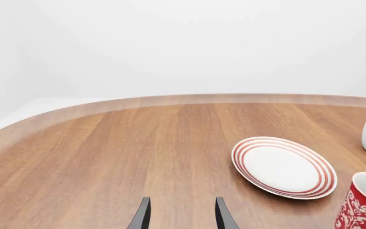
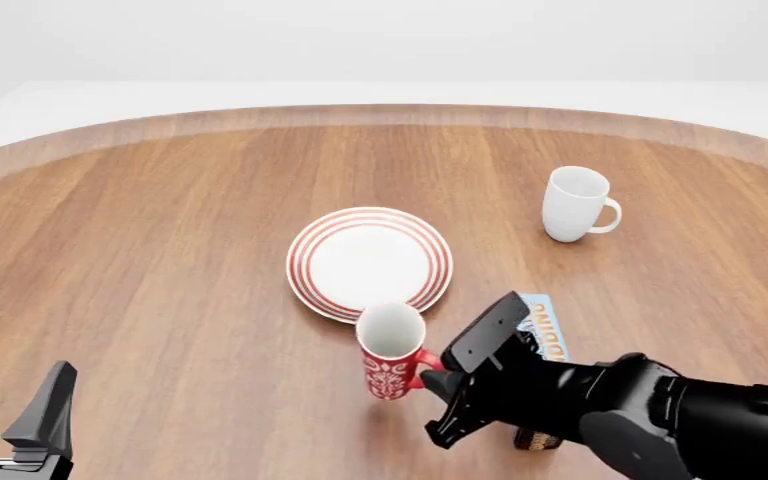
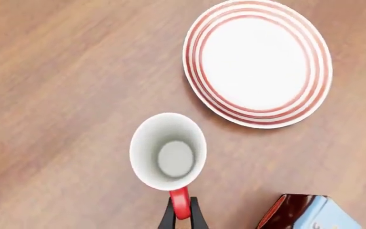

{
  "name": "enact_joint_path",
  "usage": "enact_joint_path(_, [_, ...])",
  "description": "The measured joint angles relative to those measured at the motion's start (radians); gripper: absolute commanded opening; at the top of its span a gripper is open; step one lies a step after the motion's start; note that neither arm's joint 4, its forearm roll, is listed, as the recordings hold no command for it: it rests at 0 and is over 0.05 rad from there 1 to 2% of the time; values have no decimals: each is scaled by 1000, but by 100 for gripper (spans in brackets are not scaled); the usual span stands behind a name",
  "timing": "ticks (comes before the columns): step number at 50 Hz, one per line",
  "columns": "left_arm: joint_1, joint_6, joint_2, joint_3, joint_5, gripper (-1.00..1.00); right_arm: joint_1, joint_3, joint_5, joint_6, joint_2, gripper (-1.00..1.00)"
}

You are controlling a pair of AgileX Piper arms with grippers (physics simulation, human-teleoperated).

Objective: Pick up the red mug and put it on the plate

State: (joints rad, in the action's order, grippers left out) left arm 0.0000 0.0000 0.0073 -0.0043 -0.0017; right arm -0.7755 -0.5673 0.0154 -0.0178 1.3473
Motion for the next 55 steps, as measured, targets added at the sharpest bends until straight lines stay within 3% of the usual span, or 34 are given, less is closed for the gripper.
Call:
enact_joint_path(28, [0,0,0,0,0,100,68,-112,135,75,-134,-100])
enact_joint_path(55, [0,0,0,0,0,100,119,-281,109,126,-5,-100])
